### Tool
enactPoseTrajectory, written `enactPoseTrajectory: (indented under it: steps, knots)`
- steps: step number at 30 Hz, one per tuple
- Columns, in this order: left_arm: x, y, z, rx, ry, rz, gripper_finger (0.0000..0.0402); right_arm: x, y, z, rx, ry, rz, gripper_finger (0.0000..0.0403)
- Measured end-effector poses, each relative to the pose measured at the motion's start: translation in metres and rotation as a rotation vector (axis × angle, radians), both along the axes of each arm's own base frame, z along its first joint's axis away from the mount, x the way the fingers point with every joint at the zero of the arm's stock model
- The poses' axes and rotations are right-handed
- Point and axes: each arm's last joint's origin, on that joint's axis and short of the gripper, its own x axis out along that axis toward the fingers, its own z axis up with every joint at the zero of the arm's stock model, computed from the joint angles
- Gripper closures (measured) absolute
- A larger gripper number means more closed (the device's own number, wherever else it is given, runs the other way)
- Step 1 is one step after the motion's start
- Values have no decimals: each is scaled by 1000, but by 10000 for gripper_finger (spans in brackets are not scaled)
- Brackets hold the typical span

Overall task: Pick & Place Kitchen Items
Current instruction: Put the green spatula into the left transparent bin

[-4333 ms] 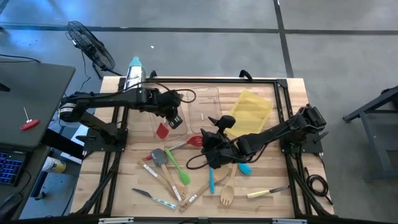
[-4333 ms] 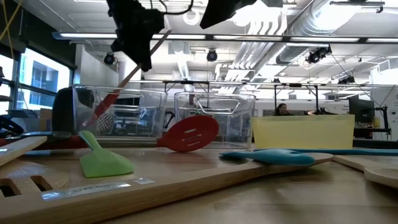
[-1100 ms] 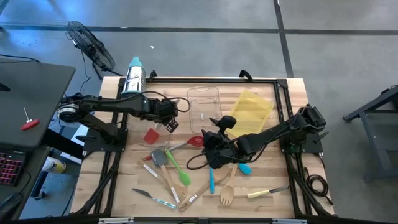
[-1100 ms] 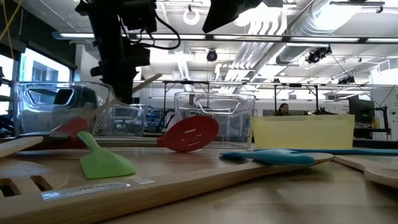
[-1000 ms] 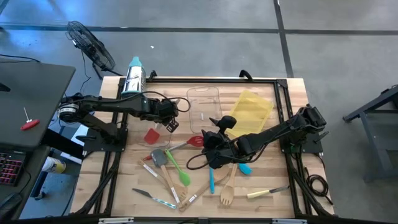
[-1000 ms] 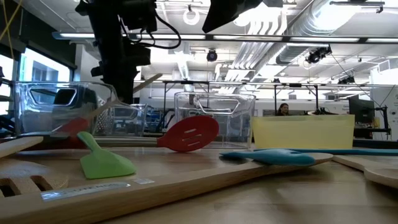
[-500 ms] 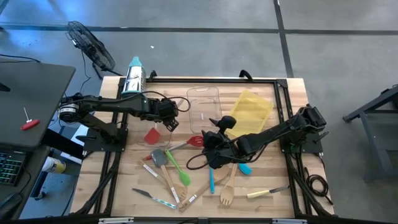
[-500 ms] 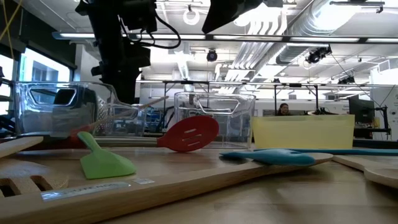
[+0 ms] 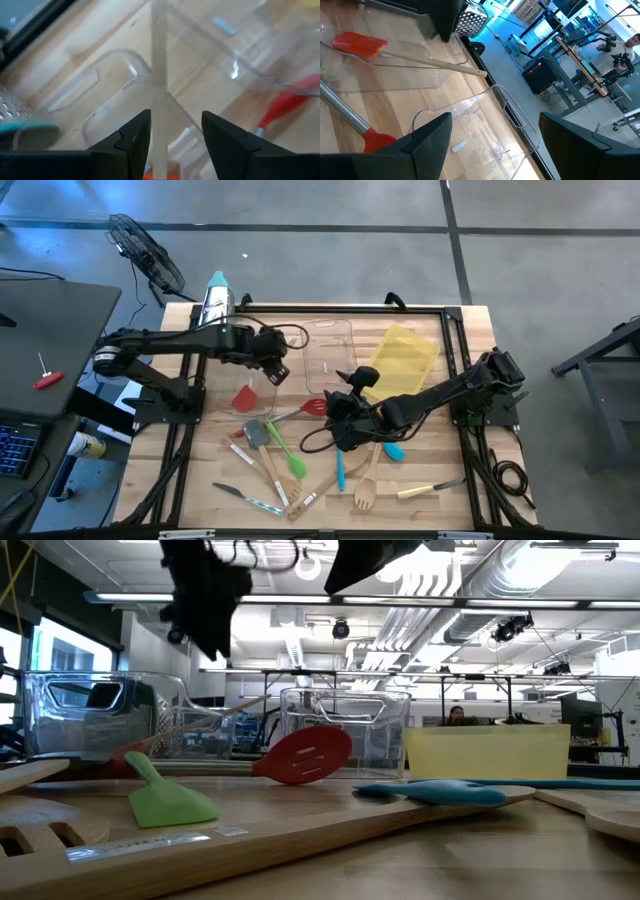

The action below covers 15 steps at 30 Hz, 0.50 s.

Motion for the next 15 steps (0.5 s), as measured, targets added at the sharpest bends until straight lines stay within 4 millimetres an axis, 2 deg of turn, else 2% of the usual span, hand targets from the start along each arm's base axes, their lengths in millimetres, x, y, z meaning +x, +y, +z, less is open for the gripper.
enactPoseTrajectory:
  steps: [6, 9, 15]
  knots:
    - [-8, -30, 33, -9, -14, -231, 229, 1, 1, 0, 18, 22, 33, 110]
    - [-13, -53, 40, -75, -38, -367, 229, 1, 2, -1, 35, 43, 68, 110]
    - [-26, -102, 41, -218, -7, -660, 229, 3, 4, 0, 41, 60, 104, 110]
